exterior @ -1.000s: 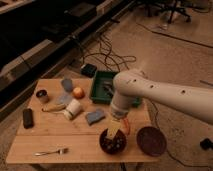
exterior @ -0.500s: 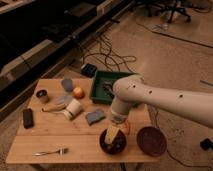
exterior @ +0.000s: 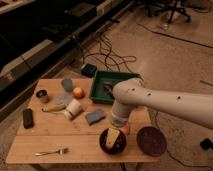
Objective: Place grapes in metal cup
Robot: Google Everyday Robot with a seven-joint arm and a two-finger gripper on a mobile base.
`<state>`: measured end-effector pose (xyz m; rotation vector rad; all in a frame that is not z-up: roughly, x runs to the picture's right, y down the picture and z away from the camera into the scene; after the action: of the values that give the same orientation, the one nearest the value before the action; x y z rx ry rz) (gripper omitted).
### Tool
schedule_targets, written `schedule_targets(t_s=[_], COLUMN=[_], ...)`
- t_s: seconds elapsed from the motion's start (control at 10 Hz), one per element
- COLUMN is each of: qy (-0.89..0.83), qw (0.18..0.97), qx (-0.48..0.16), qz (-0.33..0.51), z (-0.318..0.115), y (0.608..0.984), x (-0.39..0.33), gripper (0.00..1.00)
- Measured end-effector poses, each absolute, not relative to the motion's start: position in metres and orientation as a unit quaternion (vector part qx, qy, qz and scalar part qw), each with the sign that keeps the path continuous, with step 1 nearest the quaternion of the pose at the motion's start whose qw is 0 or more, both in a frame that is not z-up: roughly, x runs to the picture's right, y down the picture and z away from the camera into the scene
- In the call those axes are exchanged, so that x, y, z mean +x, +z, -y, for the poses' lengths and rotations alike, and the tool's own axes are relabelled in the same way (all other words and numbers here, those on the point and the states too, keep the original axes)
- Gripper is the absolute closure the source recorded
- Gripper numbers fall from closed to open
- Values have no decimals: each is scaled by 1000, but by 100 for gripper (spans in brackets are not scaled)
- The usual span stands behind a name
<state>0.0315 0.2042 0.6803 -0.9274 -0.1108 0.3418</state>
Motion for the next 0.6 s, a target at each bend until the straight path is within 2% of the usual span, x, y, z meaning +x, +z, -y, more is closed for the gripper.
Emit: schedule_targets(t_s=[0.6], qy=[189], qw=[856], qx=[-481], qz=[20], z=[-234], y=[704], x=[42], gripper=[20])
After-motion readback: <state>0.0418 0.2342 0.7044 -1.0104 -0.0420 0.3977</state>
